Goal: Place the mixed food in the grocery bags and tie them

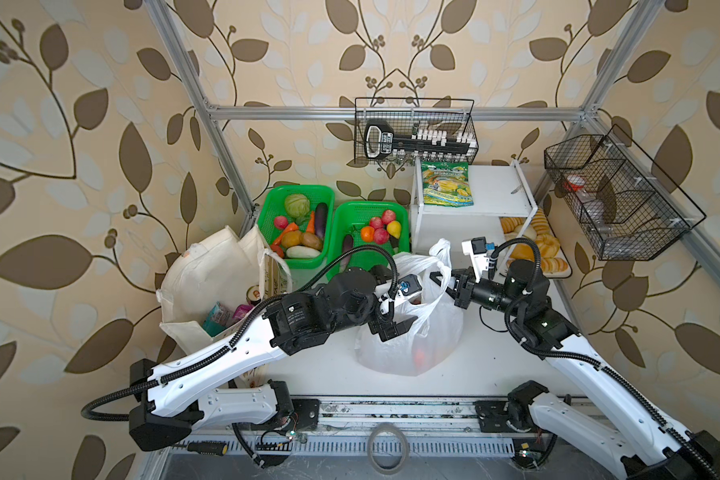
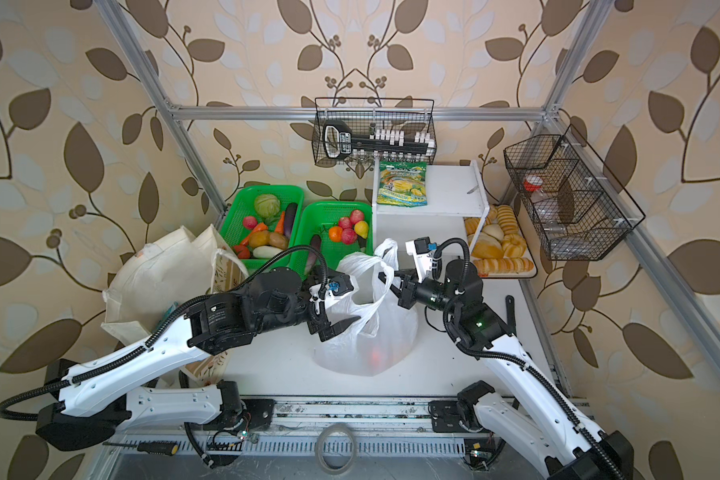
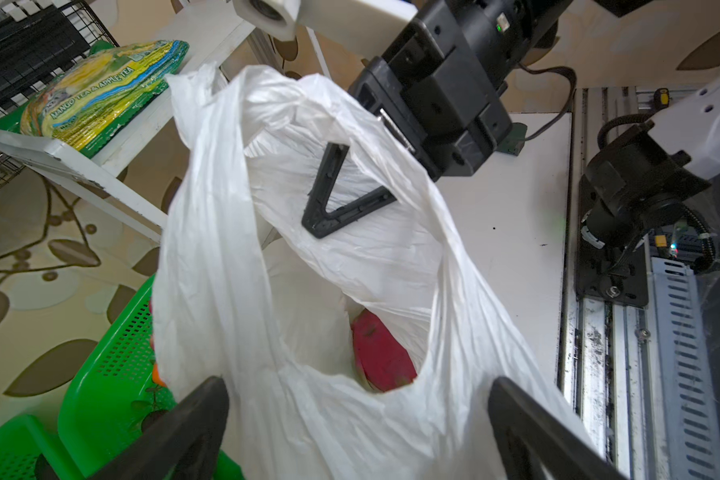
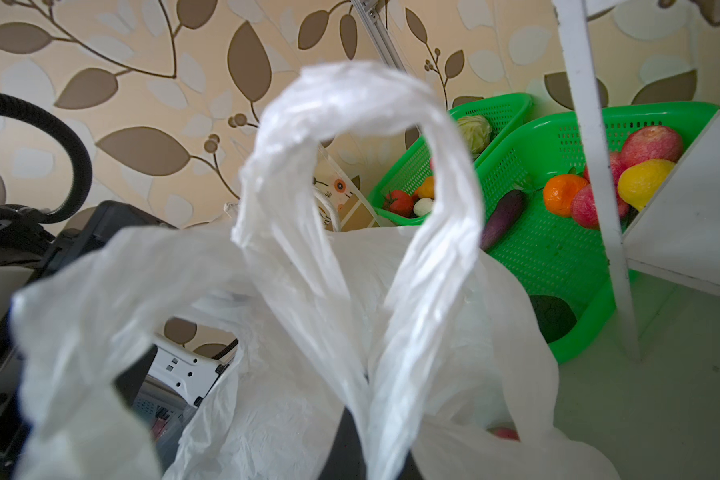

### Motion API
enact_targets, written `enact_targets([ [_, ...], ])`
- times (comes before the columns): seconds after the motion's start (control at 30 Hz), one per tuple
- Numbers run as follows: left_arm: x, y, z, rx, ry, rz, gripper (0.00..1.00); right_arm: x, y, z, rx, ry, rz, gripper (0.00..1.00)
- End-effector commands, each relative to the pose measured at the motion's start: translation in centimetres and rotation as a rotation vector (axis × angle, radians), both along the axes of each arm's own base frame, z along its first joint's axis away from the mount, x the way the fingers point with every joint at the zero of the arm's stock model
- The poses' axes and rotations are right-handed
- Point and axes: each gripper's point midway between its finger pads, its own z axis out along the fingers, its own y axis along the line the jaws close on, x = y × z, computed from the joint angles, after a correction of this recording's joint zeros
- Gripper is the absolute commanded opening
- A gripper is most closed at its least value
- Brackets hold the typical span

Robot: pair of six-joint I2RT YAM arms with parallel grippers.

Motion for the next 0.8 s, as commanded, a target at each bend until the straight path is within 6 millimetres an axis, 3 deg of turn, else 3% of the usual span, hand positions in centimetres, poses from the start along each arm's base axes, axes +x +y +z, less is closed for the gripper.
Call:
enact_targets([
  [0.0,-0.8,-0.9,1.8,-0.064,0.001,-0.057,0.99,0.0,0.0,1.4,0.008,-0.025,-0.006,0.00],
  [0.23,-0.6,-1.1,2.6,-0.074,0.032,-0.034,0.99,-0.1,0.2,1.8,0.031,-0.021,0.006,0.00],
  [0.57,-1.9,-1.1,5.0,-0.206,0.097,-0.053,0.99,0.2,0.2,1.5,0.030,-0.005,-0.001,0.00],
  [0.77,-2.1,-0.9,3.5,-0.132,0.045,-0.025,0.99,0.4,0.3,1.3,0.027,0.001,-0.003,0.00],
])
